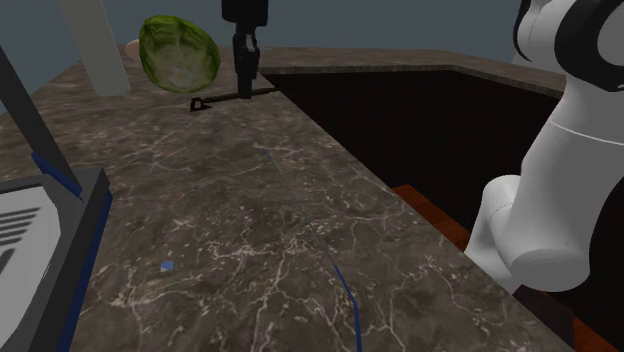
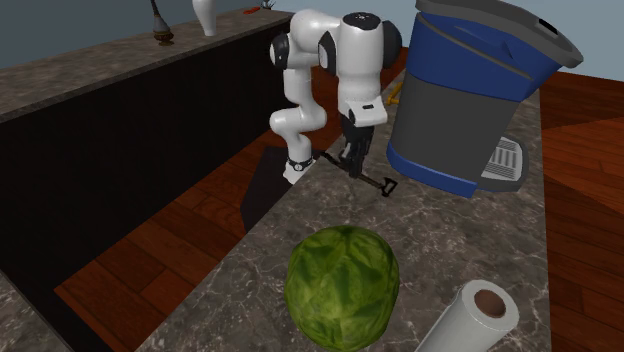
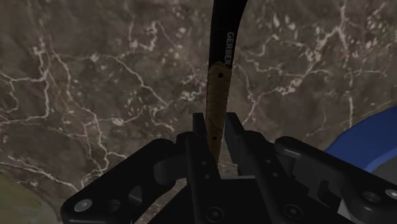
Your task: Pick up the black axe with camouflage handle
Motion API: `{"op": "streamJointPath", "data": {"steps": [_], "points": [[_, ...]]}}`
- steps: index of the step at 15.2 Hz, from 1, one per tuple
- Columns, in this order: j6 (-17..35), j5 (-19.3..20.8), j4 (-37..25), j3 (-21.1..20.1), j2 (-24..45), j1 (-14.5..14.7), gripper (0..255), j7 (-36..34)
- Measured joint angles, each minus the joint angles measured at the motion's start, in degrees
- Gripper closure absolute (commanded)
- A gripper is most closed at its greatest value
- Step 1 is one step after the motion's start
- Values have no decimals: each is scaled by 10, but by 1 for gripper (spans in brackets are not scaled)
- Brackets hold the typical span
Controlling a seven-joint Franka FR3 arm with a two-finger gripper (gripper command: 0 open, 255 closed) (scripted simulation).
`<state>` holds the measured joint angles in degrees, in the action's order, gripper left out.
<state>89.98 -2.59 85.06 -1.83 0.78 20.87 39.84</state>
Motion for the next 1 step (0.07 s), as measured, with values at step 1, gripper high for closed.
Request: {"op": "streamJointPath", "data": {"steps": [1], "points": [[-6,0,-8,0,2,0,255,0]]}}
